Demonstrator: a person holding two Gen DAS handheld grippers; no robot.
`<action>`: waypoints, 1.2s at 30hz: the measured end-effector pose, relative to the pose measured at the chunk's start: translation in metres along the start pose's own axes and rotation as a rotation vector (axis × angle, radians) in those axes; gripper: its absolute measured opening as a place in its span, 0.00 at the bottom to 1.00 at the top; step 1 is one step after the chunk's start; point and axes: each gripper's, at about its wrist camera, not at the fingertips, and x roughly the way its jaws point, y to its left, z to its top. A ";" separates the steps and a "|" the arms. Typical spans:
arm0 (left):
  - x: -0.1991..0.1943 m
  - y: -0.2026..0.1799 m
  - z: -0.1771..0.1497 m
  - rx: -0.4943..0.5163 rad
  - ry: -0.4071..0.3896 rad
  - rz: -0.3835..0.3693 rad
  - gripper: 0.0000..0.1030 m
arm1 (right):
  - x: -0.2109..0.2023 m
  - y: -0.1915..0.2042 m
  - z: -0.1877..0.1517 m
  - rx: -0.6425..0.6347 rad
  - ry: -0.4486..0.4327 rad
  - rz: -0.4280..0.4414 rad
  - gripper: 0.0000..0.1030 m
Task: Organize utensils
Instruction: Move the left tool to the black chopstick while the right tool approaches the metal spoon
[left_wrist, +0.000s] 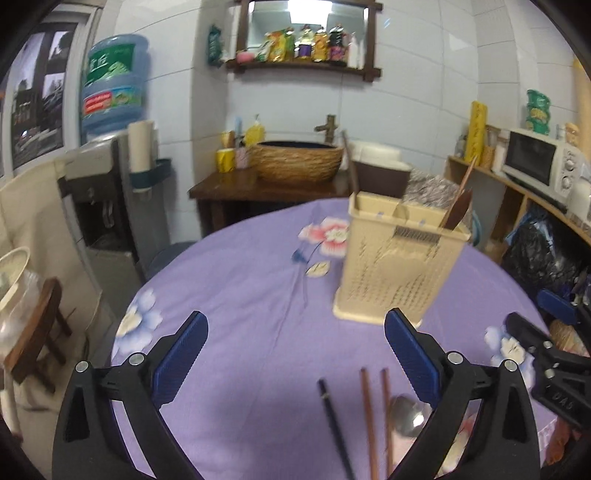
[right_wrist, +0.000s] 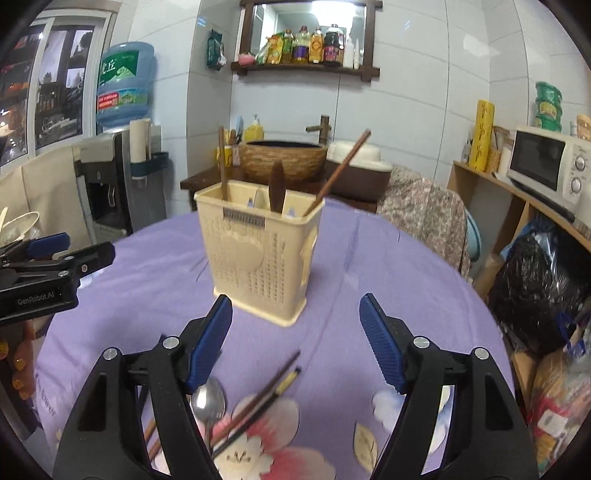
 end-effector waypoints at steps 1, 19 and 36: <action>0.001 0.004 -0.009 -0.003 0.020 0.012 0.93 | 0.000 0.000 -0.006 0.002 0.014 0.004 0.69; 0.003 0.017 -0.095 -0.046 0.202 0.011 0.67 | 0.001 -0.005 -0.086 0.113 0.150 0.019 0.69; 0.005 0.013 -0.102 -0.047 0.236 -0.007 0.59 | 0.049 0.061 -0.076 -0.196 0.275 0.238 0.60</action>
